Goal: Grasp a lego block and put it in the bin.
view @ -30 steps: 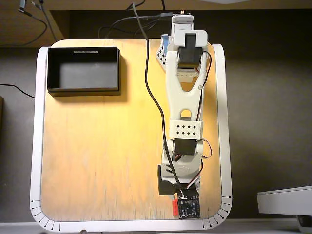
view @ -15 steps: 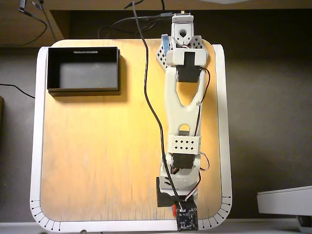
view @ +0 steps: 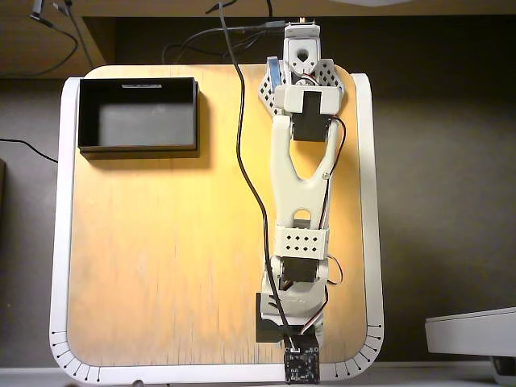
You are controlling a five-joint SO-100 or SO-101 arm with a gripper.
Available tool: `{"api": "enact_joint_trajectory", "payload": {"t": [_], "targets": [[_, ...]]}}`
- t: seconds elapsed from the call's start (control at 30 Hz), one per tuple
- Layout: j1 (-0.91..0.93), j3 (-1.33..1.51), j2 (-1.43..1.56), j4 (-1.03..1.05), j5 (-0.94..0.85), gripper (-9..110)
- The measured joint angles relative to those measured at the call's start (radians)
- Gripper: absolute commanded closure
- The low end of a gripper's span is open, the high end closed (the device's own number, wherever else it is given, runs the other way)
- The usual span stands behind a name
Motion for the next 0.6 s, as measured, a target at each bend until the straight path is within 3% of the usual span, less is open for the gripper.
{"api": "enact_joint_trajectory", "payload": {"t": [0.6], "targets": [[0.014,-0.002,-0.023,0.000,-0.023,80]]}}
